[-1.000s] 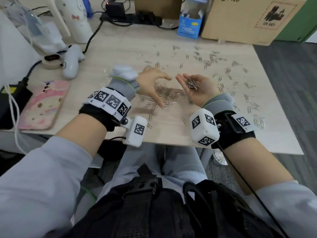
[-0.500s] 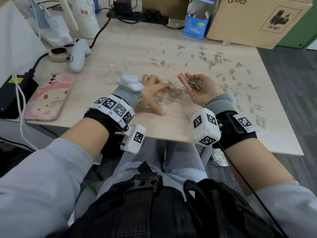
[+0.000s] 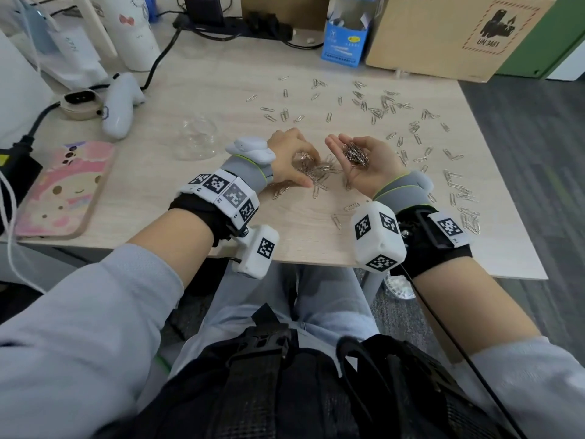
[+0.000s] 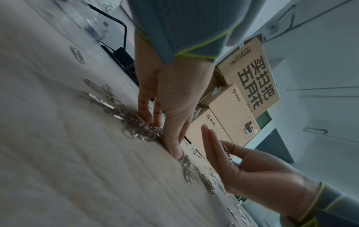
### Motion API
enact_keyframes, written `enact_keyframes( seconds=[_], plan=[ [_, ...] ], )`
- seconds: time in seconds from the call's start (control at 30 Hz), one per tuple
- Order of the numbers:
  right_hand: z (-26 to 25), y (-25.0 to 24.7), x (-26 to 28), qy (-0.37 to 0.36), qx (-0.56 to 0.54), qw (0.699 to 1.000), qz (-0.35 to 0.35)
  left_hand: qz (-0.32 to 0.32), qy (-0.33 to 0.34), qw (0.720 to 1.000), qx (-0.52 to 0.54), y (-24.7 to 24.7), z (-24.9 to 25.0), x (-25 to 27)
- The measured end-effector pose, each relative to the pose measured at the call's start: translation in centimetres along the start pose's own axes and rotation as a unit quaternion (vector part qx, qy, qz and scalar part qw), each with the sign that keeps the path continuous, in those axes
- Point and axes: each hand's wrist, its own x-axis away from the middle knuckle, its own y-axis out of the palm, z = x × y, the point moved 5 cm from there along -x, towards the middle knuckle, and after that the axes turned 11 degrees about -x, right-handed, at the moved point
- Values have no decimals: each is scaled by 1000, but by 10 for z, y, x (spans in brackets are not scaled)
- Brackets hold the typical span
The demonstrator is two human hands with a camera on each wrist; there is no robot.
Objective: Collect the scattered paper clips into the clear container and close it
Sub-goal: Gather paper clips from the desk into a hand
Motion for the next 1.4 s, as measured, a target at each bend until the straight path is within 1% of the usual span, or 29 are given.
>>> enact_keyframes(
  seconds=[0.1, 0.3, 0.4, 0.5, 0.6, 0.67, 0.73, 0.8, 0.87, 0.93, 1.0, 1.07, 1.1, 1.17, 1.23, 1.27, 1.3, 1.33, 1.4],
  plan=[
    [-1, 0, 0, -1, 6, 1000, 1, 23, -7, 999, 30, -5, 2, -5],
    [-4, -4, -7, 5, -3, 1000, 11, 43, 1, 999, -26, -4, 5, -19],
    [-4, -6, -9, 4, 2, 1000, 16, 38, 6, 999, -20, -5, 4, -23],
    [-6, -9, -12, 1, 0, 1000, 24, 31, -12, 997, 76, -4, -1, -24],
    [-9, -12, -15, -7, 9, 999, 31, 37, -24, 985, 168, -8, -5, -27],
    [-11, -12, -15, -10, 19, 999, 35, 49, 1, 979, 196, -15, 0, -30],
    [-11, -11, -14, -11, 28, 999, 41, 48, 32, 964, 259, -23, 10, -33],
    [-11, -10, -12, -12, 45, 998, 52, 48, 65, 952, 295, -30, 23, -35],
    [-8, -6, -11, -3, 63, 997, 48, 48, 86, 953, 285, -32, 37, -39],
    [-5, -1, -11, 16, 66, 997, 29, 50, 88, 966, 238, -31, 49, -43],
    [-4, 2, -10, 29, 55, 998, 14, 49, 90, 975, 197, -30, 58, -46],
    [-7, -1, -11, 24, 31, 999, 23, 56, 89, 976, 191, -32, 63, -47],
    [-9, -4, -11, 27, 2, 999, 27, 74, 84, 973, 200, -34, 63, -47],
    [-11, -9, -9, 41, -73, 996, 26, 129, 60, 964, 224, -40, 55, -47],
    [-17, -14, -7, 38, -118, 992, 29, 164, 29, 964, 209, -42, 44, -46],
    [-20, -15, -5, 34, -127, 991, 29, 160, 16, 970, 185, -40, 40, -45],
    [-22, -17, -2, 31, -133, 990, 28, 136, 5, 978, 155, -36, 38, -43],
    [-24, -17, 0, 30, -138, 990, 28, 96, 1, 987, 126, -30, 38, -40],
    [-24, -18, 2, 34, -140, 989, 29, 8, 17, 998, 53, -13, 44, -32]
  ],
)
